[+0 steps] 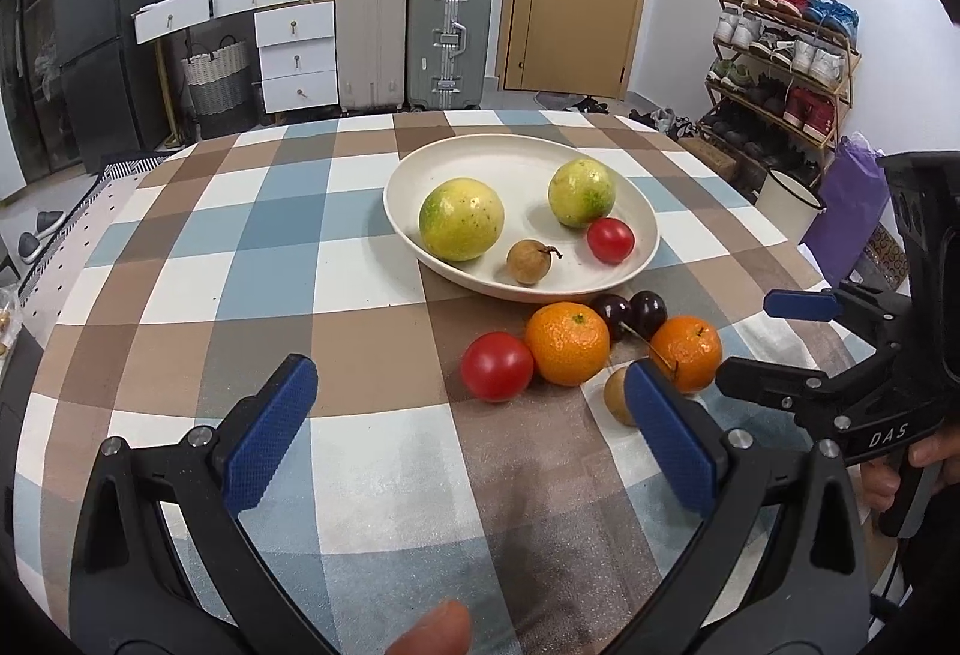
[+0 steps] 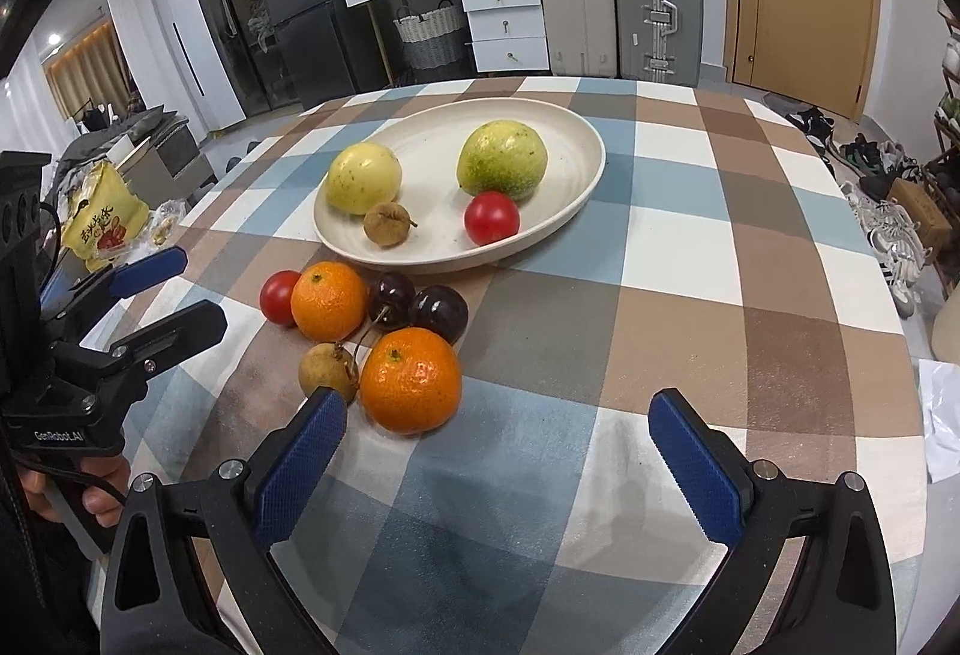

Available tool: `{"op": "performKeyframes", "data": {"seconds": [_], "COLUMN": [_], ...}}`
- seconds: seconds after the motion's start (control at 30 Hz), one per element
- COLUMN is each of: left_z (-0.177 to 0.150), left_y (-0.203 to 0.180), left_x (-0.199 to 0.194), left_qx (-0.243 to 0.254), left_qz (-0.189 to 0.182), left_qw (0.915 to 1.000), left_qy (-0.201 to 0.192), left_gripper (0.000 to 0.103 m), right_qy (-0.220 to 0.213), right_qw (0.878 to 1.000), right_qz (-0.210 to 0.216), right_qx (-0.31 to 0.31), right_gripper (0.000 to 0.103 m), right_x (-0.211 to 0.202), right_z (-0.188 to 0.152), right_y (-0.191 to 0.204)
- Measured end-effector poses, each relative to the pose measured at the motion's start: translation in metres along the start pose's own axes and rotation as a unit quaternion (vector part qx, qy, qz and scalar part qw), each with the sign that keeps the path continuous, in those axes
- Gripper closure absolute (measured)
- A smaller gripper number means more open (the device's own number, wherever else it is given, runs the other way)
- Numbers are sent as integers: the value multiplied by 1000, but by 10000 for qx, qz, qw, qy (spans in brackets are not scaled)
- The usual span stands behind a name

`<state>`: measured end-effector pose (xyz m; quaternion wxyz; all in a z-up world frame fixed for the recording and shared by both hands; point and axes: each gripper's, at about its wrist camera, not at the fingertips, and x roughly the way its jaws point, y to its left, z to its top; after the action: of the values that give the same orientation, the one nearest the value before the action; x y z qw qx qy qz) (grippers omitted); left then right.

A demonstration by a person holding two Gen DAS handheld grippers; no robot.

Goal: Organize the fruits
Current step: 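Withdraw both tools from the plate toward the remaining fruits, then grasp the orange with the right tool while the left tool grasps the small pale brown fruit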

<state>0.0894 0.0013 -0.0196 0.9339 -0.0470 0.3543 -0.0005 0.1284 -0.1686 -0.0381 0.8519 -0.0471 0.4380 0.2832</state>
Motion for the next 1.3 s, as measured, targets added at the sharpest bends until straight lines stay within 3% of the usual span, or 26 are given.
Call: {"op": "performKeyframes", "data": {"seconds": [0.53, 0.83, 1.0, 1.3], "left_z": [-4, -7, -8, -9], "left_y": [-6, -21, -25, -34], "left_x": [14, 17, 17, 14], "left_qx": [30, 303, 328, 398], "left_qz": [-119, -214, -223, -223], "left_qw": [9996, 9987, 9987, 9985], "left_qy": [245, 336, 328, 313], "left_gripper": [1, 1, 2, 2], "right_qy": [258, 283, 206, 100], "right_qw": [9989, 9976, 9964, 9970], "right_qz": [-42, 158, 479, 490], "right_qx": [-386, -613, -664, -585], "right_gripper": [6, 30, 60, 62], "right_x": [22, 26, 20, 8], "right_z": [4, 6, 2, -8], "right_y": [12, 23, 28, 23]}}
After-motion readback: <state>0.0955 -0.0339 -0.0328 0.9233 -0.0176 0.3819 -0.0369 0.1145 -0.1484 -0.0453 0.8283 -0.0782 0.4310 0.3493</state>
